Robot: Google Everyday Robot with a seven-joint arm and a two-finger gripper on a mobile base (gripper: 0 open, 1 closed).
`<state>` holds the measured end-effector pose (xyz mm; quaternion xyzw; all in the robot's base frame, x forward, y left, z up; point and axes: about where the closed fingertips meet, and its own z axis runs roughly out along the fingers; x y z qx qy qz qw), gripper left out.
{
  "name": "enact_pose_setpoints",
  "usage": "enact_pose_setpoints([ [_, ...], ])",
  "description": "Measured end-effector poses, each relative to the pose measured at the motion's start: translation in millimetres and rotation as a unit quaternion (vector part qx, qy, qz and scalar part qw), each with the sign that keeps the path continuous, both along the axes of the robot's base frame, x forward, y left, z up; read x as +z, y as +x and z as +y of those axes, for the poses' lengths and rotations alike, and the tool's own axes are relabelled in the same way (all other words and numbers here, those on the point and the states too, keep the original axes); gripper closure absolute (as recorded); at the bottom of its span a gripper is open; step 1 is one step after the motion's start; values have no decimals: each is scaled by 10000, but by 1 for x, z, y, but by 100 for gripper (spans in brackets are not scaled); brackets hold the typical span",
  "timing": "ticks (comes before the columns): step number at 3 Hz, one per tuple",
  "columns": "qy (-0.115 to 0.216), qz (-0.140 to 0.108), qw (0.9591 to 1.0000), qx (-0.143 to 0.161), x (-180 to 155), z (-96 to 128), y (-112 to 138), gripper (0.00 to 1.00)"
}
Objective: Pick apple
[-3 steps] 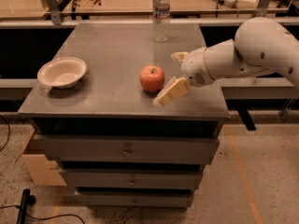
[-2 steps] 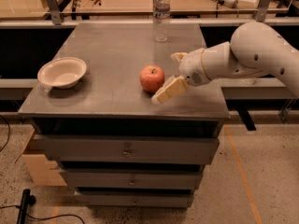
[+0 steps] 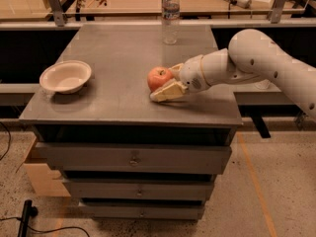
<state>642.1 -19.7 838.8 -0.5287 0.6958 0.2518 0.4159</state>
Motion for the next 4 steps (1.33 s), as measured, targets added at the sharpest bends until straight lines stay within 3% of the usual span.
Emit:
enact_pose_setpoints([
  [1, -15, 155, 9998, 143, -7, 9, -1, 65],
  [2, 86, 57, 9996, 248, 13, 16, -9, 88],
  [3, 250, -156, 9992, 288, 48, 23, -21, 100],
  [4, 250, -155, 9991, 289, 48, 23, -21, 100],
])
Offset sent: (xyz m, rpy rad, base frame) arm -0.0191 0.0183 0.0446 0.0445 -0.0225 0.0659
